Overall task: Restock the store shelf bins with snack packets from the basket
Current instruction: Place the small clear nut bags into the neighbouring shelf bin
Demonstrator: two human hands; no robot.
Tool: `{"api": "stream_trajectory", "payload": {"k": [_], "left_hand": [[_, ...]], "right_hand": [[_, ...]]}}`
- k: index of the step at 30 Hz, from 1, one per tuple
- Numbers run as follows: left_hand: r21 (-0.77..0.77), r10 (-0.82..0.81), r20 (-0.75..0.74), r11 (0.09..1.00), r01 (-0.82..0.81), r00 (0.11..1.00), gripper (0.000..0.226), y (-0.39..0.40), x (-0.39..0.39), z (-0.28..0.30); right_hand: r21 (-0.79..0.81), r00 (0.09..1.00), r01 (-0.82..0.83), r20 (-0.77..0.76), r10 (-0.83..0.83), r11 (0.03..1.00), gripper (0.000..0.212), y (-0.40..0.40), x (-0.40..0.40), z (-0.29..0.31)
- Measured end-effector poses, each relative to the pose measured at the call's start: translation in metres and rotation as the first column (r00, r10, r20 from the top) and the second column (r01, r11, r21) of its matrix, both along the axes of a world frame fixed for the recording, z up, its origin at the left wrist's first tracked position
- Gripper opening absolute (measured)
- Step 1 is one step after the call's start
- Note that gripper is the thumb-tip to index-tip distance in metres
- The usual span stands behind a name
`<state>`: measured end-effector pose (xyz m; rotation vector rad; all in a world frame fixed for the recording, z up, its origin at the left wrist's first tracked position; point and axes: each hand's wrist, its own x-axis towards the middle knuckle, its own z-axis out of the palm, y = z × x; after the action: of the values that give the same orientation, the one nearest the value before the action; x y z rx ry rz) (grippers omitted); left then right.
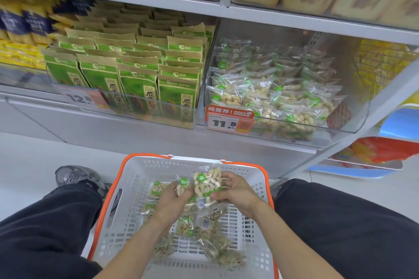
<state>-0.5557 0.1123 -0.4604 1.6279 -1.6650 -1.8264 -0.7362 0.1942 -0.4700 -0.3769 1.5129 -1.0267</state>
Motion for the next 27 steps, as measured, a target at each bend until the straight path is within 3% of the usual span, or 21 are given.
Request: {"api": "stream_trajectory", "payload": {"k": [3, 6, 7, 10, 13, 19, 23, 25, 27], "left_hand": [[0.144, 0.045, -0.096, 0.989, -0.031, 0.994, 0.099, -0.003, 0.002, 0.001], [0.320, 0.079, -0.292, 0.947, 0.020, 0.953, 0.068, 0.000, -0.004, 0.011], [0.325, 0.075, -0.303, 0.945, 0.029, 0.950, 0.070, 0.002, -0.004, 0.011], [0.142, -0.009, -0.255, 0.989, 0.046, 0.967, 0.095, 0.008, -0.007, 0.012], [0.116, -0.003, -0.255, 0.993, 0.033, 0.967, 0.094, 0.005, -0.007, 0.017], [0.090, -0.084, -0.349, 0.988, 0.123, 0.933, 0.075, 0.000, -0.019, 0.058], [-0.040, -0.206, -0.346, 0.978, 0.204, 0.915, 0.045, -0.001, -0.032, 0.098], [-0.183, -0.384, -0.280, 0.921, 0.343, 0.880, 0.029, -0.001, -0.041, 0.125], [-0.297, -0.510, -0.212, 0.846, 0.442, 0.833, 0.028, 0.000, -0.056, 0.150]], "right_hand": [[-0.026, 1.000, -0.016, 0.008, 0.017, 1.000, 0.047, -0.001, 0.000, 0.003], [-0.041, 0.997, -0.032, -0.067, 0.029, 0.999, 0.043, -0.002, 0.001, 0.003], [-0.048, 0.994, -0.047, -0.096, 0.043, 0.998, 0.043, -0.003, 0.002, 0.003], [-0.080, 0.974, -0.118, -0.205, 0.100, 0.990, 0.038, -0.002, 0.006, 0.007], [-0.121, 0.962, -0.149, -0.246, 0.116, 0.981, 0.040, -0.003, 0.004, 0.014], [-0.095, 0.942, -0.247, -0.256, 0.216, 0.964, 0.064, -0.004, -0.016, 0.073], [0.063, 0.765, -0.468, -0.471, 0.440, 0.881, 0.094, 0.007, -0.044, 0.136], [0.093, 0.707, -0.487, -0.542, 0.454, 0.868, 0.109, 0.016, -0.062, 0.176], [0.075, 0.610, -0.531, -0.658, 0.442, 0.844, 0.118, 0.022, -0.073, 0.214]]}}
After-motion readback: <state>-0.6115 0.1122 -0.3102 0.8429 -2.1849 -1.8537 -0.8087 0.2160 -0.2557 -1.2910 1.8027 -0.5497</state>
